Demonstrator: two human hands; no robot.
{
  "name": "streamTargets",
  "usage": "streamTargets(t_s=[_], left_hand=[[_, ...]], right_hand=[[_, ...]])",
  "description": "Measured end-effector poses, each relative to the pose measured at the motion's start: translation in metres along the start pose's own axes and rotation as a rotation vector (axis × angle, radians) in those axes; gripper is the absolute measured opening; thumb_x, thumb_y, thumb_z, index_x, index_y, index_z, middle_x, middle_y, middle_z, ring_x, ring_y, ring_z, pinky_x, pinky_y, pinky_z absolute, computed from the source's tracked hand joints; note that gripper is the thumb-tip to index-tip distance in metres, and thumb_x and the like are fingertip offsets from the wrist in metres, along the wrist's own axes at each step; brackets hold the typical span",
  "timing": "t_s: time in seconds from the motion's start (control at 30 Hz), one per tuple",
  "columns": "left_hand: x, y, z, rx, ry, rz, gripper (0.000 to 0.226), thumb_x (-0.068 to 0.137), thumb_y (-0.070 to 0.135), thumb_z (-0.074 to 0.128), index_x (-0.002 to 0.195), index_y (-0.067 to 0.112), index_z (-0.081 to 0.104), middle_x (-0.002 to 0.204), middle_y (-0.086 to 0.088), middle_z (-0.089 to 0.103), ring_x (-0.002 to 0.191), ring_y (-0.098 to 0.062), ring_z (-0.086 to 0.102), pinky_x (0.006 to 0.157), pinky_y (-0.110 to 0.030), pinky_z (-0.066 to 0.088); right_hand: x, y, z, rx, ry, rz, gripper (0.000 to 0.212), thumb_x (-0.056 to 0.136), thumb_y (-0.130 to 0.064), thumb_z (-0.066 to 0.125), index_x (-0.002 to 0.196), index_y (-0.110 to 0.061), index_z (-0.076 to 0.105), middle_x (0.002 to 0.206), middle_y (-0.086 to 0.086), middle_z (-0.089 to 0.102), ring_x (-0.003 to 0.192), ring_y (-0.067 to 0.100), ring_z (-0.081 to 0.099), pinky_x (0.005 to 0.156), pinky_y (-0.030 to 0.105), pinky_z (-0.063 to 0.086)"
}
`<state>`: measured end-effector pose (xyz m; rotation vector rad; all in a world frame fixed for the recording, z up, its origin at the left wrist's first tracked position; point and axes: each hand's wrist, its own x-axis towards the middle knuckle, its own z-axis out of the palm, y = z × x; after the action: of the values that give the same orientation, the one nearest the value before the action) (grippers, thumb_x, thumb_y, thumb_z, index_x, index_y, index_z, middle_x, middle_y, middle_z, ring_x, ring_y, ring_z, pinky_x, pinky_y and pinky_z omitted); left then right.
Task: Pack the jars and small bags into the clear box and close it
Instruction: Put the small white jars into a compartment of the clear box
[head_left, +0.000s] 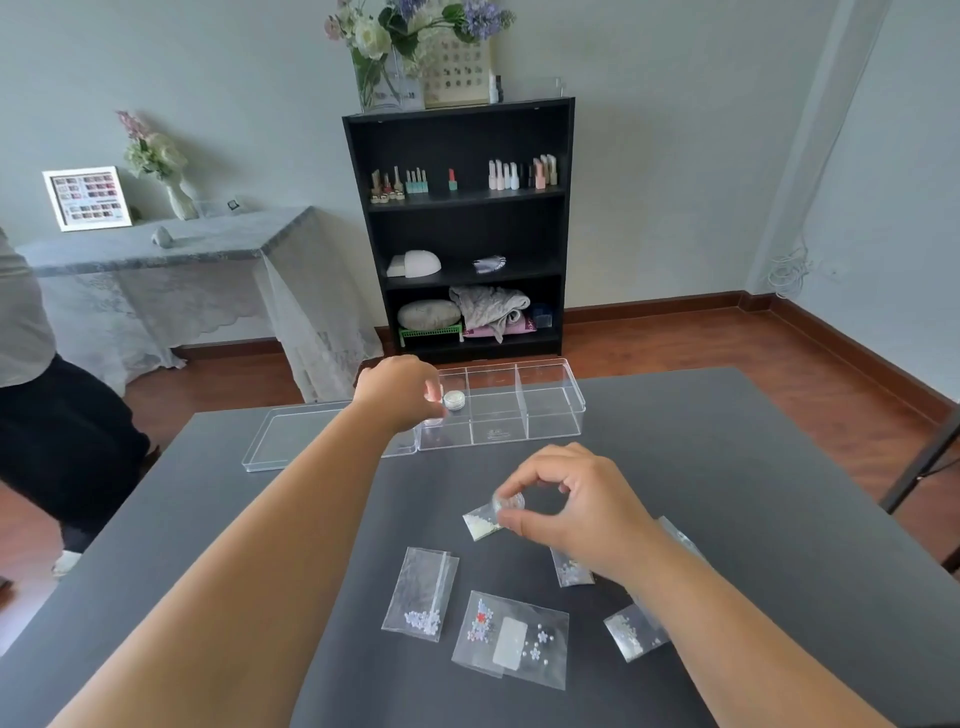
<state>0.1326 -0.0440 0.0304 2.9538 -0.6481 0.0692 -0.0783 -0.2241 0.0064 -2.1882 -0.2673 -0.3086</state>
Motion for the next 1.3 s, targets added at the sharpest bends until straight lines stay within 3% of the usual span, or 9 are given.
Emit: streamTargets(t_s=[0.13, 0.27, 0.37, 0.5, 0.6, 0.77, 0.87, 1.3], left_hand=[[-0.032, -0.007, 0.014, -0.272, 0.223, -0.046, 0.018, 0.084, 0.048, 0.062, 0.081, 0.032, 0.069, 0.101, 0.008, 0.062, 0.093, -0.016, 0.057, 0.083, -0.041, 0.049], [-0.066, -0.01, 0.038, -0.367, 0.432, -0.063, 0.015, 0.088, 0.037, 0.059, 0.091, 0.029, 0.072, 0.109, 0.008, 0.066, 0.102, -0.022, 0.054, 0.086, -0.04, 0.041], [-0.077, -0.009, 0.051, -0.306, 0.445, -0.067, 0.02, 0.09, 0.035, 0.059, 0.104, 0.03, 0.073, 0.119, 0.01, 0.065, 0.111, -0.025, 0.052, 0.089, -0.041, 0.037], [-0.079, -0.009, 0.056, -0.273, 0.462, -0.082, 0.024, 0.092, 0.036, 0.057, 0.112, 0.032, 0.07, 0.126, 0.01, 0.064, 0.115, -0.025, 0.051, 0.092, -0.044, 0.039], [-0.08, -0.009, 0.059, -0.293, 0.48, -0.093, 0.025, 0.093, 0.035, 0.057, 0.115, 0.034, 0.068, 0.127, 0.012, 0.064, 0.114, -0.024, 0.052, 0.09, -0.041, 0.039], [-0.078, -0.01, 0.061, -0.318, 0.477, -0.108, 0.026, 0.093, 0.034, 0.057, 0.117, 0.035, 0.067, 0.128, 0.014, 0.062, 0.113, -0.022, 0.05, 0.089, -0.039, 0.037], [-0.077, -0.011, 0.06, -0.332, 0.492, -0.108, 0.025, 0.093, 0.032, 0.058, 0.115, 0.034, 0.069, 0.127, 0.013, 0.064, 0.111, -0.022, 0.051, 0.089, -0.039, 0.037], [-0.074, -0.013, 0.06, -0.359, 0.499, -0.098, 0.024, 0.092, 0.03, 0.059, 0.114, 0.034, 0.07, 0.125, 0.012, 0.065, 0.108, -0.024, 0.051, 0.082, -0.034, 0.031]], right_hand=[[0.033, -0.005, -0.005, 0.019, 0.026, -0.014, 0.008, 0.075, -0.037, 0.079, 0.081, -0.033, 0.075, 0.085, -0.018, 0.069, 0.089, 0.002, 0.055, 0.075, 0.018, 0.042], [0.088, -0.006, -0.006, -0.02, 0.1, 0.015, 0.008, 0.073, -0.034, 0.081, 0.075, -0.035, 0.073, 0.073, -0.025, 0.062, 0.078, -0.016, 0.051, 0.061, 0.003, 0.037], [0.13, -0.001, -0.001, -0.147, 0.051, 0.027, 0.007, 0.076, -0.027, 0.079, 0.08, -0.028, 0.074, 0.074, -0.02, 0.063, 0.069, -0.017, 0.051, 0.055, 0.005, 0.036], [0.165, 0.006, 0.019, -0.293, -0.105, 0.08, 0.012, 0.076, -0.021, 0.076, 0.086, -0.026, 0.074, 0.086, -0.009, 0.067, 0.08, 0.006, 0.061, 0.064, 0.025, 0.046], [0.176, 0.009, 0.031, -0.449, -0.183, 0.099, 0.013, 0.075, -0.022, 0.076, 0.087, -0.027, 0.073, 0.078, -0.012, 0.062, 0.083, 0.012, 0.056, 0.059, 0.025, 0.04], [0.186, 0.003, 0.049, -0.806, -0.184, 0.066, 0.005, 0.078, -0.028, 0.074, 0.076, -0.03, 0.07, 0.09, -0.007, 0.068, 0.105, 0.021, 0.047, 0.086, 0.039, 0.032], [0.19, 0.002, 0.058, -0.907, -0.187, 0.062, 0.003, 0.077, -0.029, 0.073, 0.08, -0.028, 0.072, 0.093, -0.006, 0.069, 0.107, 0.022, 0.048, 0.089, 0.039, 0.031], [0.203, 0.006, 0.066, -1.004, -0.265, 0.184, 0.032, 0.068, -0.05, 0.079, 0.088, -0.026, 0.075, 0.094, -0.004, 0.069, 0.106, 0.022, 0.046, 0.083, 0.039, 0.026]])
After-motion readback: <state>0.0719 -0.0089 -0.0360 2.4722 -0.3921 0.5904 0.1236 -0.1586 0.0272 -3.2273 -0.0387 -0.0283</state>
